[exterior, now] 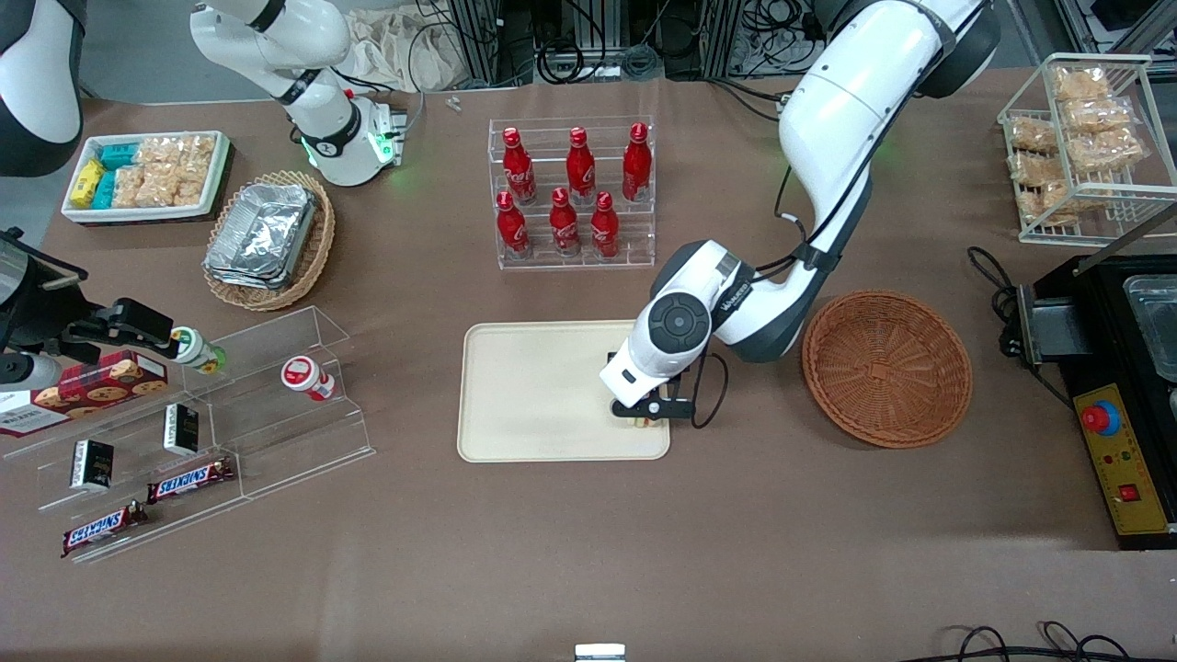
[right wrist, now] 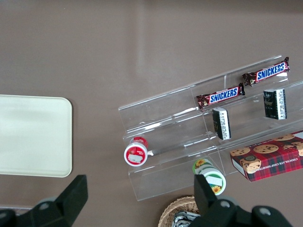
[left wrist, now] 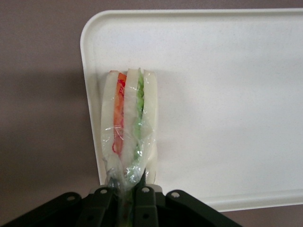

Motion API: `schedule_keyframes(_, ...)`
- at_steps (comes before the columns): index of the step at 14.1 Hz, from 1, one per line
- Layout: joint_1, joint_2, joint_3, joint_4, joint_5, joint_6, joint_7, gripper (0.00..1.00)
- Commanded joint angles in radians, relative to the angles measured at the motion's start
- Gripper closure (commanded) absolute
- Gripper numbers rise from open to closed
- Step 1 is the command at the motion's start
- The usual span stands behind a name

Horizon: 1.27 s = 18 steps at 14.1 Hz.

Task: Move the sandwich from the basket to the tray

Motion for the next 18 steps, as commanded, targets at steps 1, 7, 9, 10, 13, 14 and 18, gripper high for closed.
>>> schedule_keyframes(1,-0.017,0.019,0.003,0.030,0.002,0.002,-0.011,0.35)
schedule_keyframes(7,0.001,-0.083,0.008,0.035,0.002,-0.091,-0.127,0.00)
schedule_keyframes(9,0.037,-0.172,0.009,0.030,0.005,-0.227,-0.088,0.00)
schedule_keyframes(10,0.058,-0.213,0.009,0.029,0.005,-0.279,-0.039,0.00)
schedule_keyframes(13,0.142,-0.322,0.011,0.006,0.008,-0.428,0.063,0.00)
schedule_keyframes(14,0.177,-0.352,0.011,-0.014,0.014,-0.450,0.089,0.00)
schedule_keyframes(18,0.342,-0.468,0.012,-0.059,0.033,-0.533,0.325,0.00)
